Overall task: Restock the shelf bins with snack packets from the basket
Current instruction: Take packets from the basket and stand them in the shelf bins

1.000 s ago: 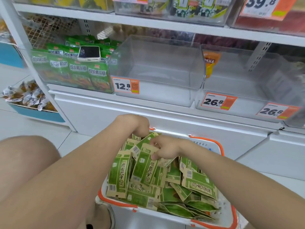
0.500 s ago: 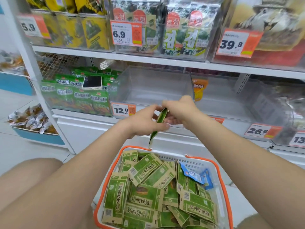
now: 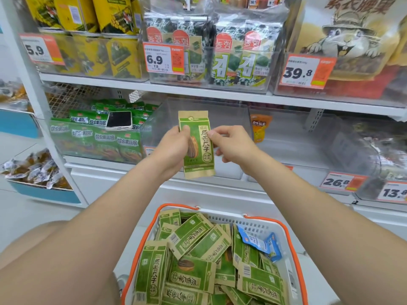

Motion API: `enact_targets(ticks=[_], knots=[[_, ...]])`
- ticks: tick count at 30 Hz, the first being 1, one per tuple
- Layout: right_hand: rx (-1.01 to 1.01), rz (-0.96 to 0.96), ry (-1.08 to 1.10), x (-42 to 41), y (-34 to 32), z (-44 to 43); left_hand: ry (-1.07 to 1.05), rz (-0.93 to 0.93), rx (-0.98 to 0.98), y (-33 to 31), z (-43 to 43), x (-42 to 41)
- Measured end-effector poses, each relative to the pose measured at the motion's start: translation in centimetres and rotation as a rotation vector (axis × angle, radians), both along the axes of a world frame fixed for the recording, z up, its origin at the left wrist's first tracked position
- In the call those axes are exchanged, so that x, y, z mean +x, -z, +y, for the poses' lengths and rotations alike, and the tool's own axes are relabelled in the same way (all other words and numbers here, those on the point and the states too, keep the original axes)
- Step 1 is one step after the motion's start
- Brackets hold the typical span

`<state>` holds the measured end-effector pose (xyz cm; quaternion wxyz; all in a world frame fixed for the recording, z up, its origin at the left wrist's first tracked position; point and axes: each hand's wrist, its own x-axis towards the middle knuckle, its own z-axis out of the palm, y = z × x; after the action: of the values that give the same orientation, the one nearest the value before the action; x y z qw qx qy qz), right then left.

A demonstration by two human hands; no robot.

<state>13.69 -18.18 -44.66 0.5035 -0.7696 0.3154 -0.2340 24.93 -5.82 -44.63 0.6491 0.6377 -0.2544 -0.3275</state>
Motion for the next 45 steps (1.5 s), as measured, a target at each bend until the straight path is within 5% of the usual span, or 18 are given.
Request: enact_targets(ticks=[6,10,15,17,21,25,30,37,45], knots=[[-0.009,-0.036,-0.038,0.9,1.1,0.6,-0.165,-0.066,0.022,0.8,-1.4,2.4],[-0.002,0.059,-0.266,1.8,0.6,0.0,-0.2,-0.235,-0.027,0.2,-2.2,4.1],[0.087,0.069,-0.163,4.7,0.9,-0.9,-0.104,-0.823,0.392,-0.3,-2.6,7.0],[0.12,0.041,-0.052,6.3,1.4,-1.3,-0.065,-0.946,0.408,-0.2,-2.1,8.1],[0.116,-0.06,0.096,9.9,1.9,-2.2,0.171,-0.498,0.19,0.5,-1.4,9.7],[0.274,-0.012,0.116,12.4,2.1,-3.2,0.089,-0.265,0.132,1.3,-2.2,11.5],[0.44,0.078,0.062,13.4,2.2,-3.7,0.132,-0.207,0.069,1.1,-2.4,11.6],[0.39,0.105,0.084,13.4,2.3,-4.3,0.156,-0.208,0.038,0.8,-2.4,11.0],[0.246,-0.066,0.245,13.6,3.7,-6.1,-0.022,-1.057,0.509,2.7,-2.4,12.4]])
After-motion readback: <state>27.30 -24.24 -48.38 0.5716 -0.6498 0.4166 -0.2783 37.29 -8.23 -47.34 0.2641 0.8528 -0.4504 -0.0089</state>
